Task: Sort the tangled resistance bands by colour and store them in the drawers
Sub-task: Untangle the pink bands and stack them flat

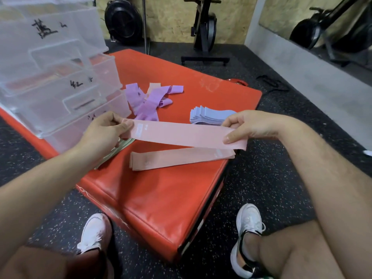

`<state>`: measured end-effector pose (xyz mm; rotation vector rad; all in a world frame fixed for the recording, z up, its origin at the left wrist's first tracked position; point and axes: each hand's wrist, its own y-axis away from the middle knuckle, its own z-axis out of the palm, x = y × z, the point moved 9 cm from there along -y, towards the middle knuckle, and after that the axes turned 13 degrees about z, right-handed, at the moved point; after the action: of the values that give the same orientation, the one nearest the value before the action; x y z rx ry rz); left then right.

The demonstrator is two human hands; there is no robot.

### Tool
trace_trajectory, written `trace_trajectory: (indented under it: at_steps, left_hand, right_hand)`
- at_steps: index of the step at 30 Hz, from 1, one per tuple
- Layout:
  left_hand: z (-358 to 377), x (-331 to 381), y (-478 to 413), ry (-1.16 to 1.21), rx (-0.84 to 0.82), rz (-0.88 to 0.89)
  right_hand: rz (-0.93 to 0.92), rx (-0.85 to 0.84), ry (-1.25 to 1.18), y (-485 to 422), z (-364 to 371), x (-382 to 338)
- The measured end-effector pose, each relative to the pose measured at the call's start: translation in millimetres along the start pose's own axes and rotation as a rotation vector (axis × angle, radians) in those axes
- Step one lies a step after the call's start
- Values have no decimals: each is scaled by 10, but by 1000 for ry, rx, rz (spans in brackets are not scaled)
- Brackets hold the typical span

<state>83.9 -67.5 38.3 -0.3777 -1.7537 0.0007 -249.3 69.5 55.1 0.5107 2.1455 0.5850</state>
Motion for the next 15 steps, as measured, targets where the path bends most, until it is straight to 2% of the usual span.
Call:
trace_trajectory:
  at_steps: [8, 15]
  left_hand:
    - [49, -69, 148, 2, -37, -60]
    - [210, -198, 257, -208, -101, -125]
  right_hand:
    - [72, 77, -191, -91, -214, 536]
    - [115, 214, -131, -277, -156, 734]
